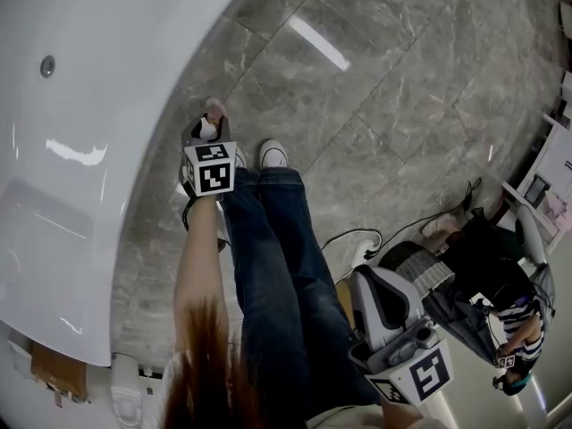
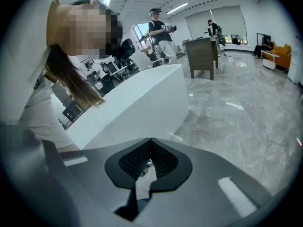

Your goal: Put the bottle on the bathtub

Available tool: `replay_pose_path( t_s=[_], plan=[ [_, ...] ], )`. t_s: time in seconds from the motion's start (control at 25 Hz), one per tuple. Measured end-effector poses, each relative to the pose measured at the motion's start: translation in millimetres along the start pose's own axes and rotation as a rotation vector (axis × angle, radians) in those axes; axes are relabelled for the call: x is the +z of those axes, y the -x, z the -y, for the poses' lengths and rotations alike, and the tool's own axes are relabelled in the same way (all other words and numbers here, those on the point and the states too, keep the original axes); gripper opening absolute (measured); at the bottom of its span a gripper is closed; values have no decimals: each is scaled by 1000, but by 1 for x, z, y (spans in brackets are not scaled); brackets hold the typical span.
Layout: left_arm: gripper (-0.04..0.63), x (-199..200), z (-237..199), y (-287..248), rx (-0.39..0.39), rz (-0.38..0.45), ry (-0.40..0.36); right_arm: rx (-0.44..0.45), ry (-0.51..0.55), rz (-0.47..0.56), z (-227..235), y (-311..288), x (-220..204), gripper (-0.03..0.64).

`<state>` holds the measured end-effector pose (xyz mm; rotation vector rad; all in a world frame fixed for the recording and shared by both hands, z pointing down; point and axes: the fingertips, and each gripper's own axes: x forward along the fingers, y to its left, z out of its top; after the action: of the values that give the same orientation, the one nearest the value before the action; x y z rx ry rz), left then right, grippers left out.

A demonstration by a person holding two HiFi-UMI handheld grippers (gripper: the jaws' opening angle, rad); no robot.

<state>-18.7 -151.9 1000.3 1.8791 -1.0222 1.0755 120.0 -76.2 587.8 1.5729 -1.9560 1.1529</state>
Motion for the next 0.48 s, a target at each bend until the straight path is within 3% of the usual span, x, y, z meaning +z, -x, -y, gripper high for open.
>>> replay_pose_path(
  t_s=[0.48],
  plan=[
    [190,-7,7,-6,-26,-45,-31,4,16,-2,2,1,3,-2]
  ],
)
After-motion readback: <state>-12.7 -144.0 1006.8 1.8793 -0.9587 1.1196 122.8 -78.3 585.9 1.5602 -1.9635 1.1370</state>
